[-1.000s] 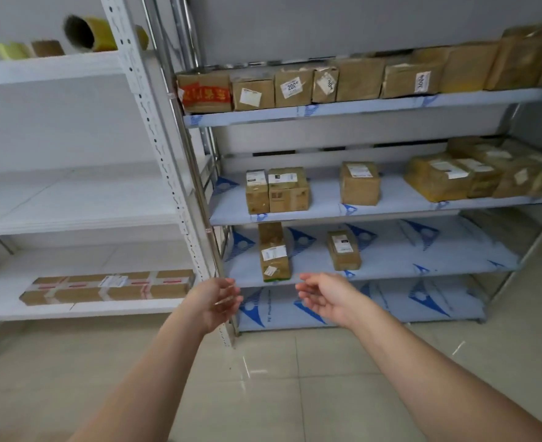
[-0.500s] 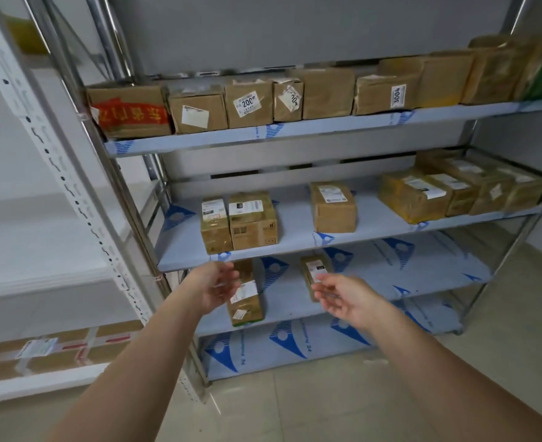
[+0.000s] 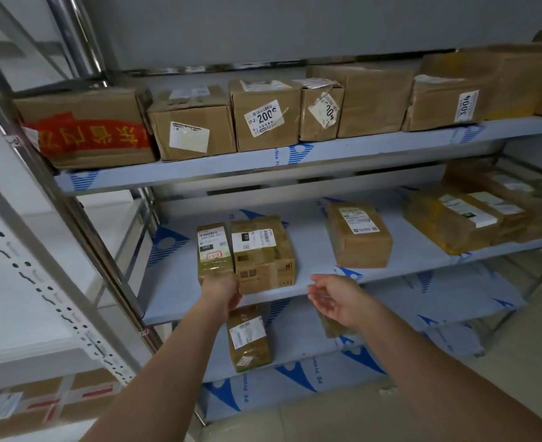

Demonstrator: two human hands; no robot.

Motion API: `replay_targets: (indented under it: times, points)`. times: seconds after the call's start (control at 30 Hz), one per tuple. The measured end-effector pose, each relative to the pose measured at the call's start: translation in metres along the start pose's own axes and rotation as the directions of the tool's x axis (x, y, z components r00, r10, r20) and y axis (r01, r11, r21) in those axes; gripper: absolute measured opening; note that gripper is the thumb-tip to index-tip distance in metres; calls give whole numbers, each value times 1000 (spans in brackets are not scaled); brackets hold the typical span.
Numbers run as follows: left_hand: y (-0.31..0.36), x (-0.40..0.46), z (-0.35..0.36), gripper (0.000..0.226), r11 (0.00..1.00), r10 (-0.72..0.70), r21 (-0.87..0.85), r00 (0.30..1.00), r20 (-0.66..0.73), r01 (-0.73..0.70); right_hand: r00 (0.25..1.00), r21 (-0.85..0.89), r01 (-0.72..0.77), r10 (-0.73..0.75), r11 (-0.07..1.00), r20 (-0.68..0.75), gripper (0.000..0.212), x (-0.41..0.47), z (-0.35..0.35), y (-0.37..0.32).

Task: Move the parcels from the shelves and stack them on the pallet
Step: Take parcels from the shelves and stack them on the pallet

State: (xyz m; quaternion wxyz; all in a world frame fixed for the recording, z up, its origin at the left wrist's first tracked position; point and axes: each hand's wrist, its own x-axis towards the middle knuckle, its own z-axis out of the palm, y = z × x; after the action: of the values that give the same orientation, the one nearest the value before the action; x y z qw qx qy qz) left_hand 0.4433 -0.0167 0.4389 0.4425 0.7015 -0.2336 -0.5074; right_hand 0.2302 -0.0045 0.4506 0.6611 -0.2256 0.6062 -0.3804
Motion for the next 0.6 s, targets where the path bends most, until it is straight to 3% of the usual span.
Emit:
replay_targets:
  times: [0.17, 0.3, 0.47, 0.6]
  points:
    - [2, 30, 16, 15, 981, 127, 156, 989, -76, -114, 999, -87, -20, 15, 996, -52, 16, 49, 22, -16]
    - [10, 46, 24, 17, 949, 212, 250, 975, -64, -190, 999, -214, -45, 44, 976, -9, 10, 78, 26, -28]
    - [20, 62, 35, 23, 916, 195, 340, 977, 80, -211, 995, -390, -33, 67, 920, 75, 54, 118, 30, -50]
    - [22, 74, 40, 32, 892, 163, 394, 970, 180, -223, 986, -475, -38, 111, 879, 127, 67, 145, 37, -55]
